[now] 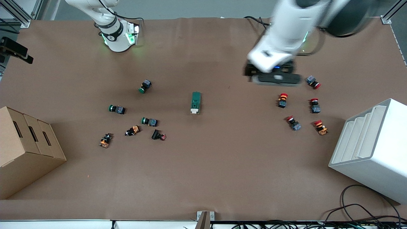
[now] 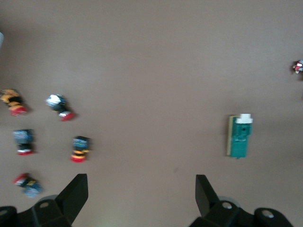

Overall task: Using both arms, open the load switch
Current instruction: 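Move the left gripper over the green switch while the right gripper approaches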

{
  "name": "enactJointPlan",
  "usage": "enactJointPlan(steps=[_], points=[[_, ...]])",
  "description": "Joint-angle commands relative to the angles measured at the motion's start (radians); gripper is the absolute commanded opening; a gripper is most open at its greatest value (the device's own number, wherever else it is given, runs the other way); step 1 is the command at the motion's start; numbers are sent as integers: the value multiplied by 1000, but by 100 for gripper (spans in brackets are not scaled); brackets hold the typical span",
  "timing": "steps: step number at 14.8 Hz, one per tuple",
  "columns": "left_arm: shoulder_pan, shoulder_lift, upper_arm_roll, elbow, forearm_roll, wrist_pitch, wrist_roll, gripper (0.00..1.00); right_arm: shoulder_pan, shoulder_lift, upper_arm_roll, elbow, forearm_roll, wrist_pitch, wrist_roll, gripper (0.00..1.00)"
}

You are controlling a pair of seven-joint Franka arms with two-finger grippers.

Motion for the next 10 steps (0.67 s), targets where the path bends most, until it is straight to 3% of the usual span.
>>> enactJointPlan(steps=[1, 8, 10], points=[[-149, 94, 0, 9, 112, 58, -232, 100, -19, 55, 12, 16, -14, 0, -11, 100], [-450, 342, -2, 9, 497, 193, -832, 100, -9, 149, 12, 5, -29, 55, 4, 100], [-511, 434, -2, 9, 633, 204, -959, 100, 20, 169, 21, -3, -17, 61, 184, 100]])
